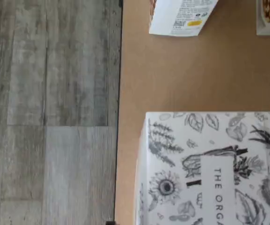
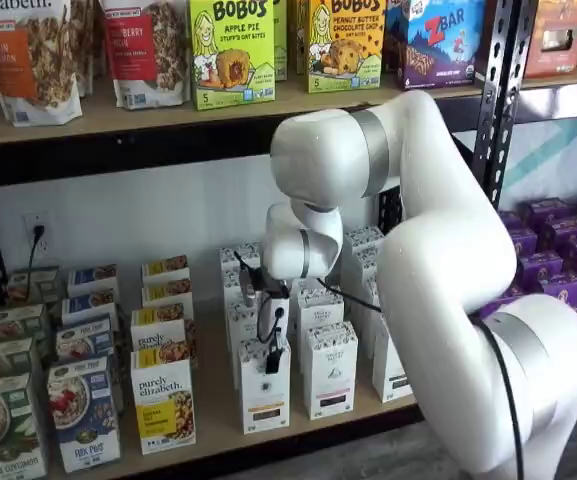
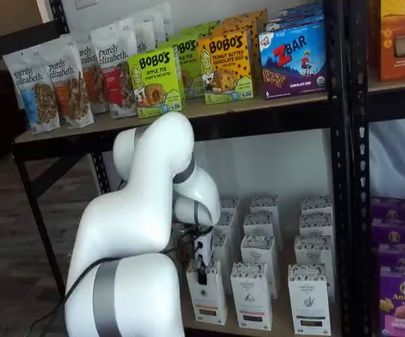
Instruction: Pick up the white box with a yellow strip in the middle, on the bottom shelf, the fourth box from the left
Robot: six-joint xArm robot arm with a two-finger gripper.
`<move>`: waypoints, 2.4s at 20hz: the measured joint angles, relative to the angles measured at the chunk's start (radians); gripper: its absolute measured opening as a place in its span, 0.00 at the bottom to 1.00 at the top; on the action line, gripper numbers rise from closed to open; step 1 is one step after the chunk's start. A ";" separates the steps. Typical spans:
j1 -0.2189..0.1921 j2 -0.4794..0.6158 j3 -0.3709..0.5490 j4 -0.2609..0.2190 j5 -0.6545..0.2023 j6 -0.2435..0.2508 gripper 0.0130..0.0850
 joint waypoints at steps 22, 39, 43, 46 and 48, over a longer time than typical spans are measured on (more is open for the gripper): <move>0.000 0.010 -0.006 -0.028 0.001 0.024 0.78; -0.003 0.000 0.001 0.000 0.011 -0.003 0.72; -0.004 -0.003 0.005 0.005 0.012 -0.008 0.56; -0.004 -0.006 0.007 0.011 0.012 -0.014 0.50; -0.005 -0.007 0.008 0.004 0.014 -0.009 0.50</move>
